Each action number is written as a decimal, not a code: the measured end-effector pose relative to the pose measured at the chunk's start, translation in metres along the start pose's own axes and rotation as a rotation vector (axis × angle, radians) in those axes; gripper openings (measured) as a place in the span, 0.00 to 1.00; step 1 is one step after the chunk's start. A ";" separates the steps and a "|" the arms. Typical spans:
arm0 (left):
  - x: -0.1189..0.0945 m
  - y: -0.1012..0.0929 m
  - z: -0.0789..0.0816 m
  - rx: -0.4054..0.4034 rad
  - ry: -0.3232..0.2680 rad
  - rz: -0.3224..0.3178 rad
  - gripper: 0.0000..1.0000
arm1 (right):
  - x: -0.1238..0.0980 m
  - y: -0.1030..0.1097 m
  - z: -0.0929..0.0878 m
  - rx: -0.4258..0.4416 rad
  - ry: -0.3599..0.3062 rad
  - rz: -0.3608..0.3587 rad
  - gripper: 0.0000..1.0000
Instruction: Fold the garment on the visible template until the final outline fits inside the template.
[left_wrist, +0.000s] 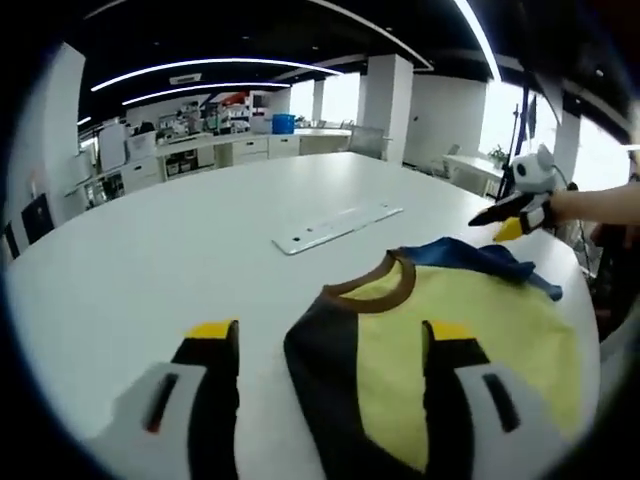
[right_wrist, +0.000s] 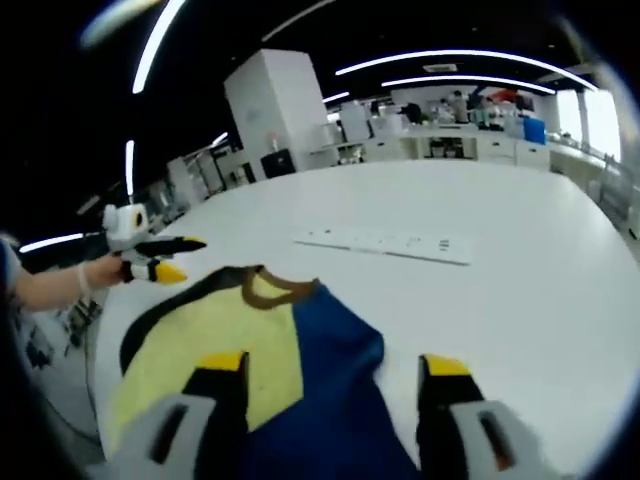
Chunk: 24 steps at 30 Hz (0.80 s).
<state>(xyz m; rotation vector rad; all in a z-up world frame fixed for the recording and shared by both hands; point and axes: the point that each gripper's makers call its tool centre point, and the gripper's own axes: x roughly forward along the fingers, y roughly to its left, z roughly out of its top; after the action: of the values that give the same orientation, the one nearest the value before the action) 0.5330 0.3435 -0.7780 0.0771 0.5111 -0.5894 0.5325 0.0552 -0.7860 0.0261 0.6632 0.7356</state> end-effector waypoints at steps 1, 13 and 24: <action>-0.001 -0.002 0.000 -0.005 0.001 -0.009 0.82 | -0.002 0.000 0.000 0.002 -0.002 -0.001 0.74; -0.030 -0.019 0.009 0.013 0.005 -0.053 0.99 | -0.029 0.001 -0.010 -0.020 0.030 -0.025 1.00; -0.055 -0.027 0.021 0.021 -0.008 -0.038 0.99 | -0.051 0.009 -0.009 -0.001 0.010 -0.041 0.98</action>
<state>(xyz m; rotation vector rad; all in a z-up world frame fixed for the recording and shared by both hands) 0.4887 0.3450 -0.7317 0.0856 0.4992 -0.6318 0.4934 0.0278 -0.7628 0.0075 0.6713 0.6971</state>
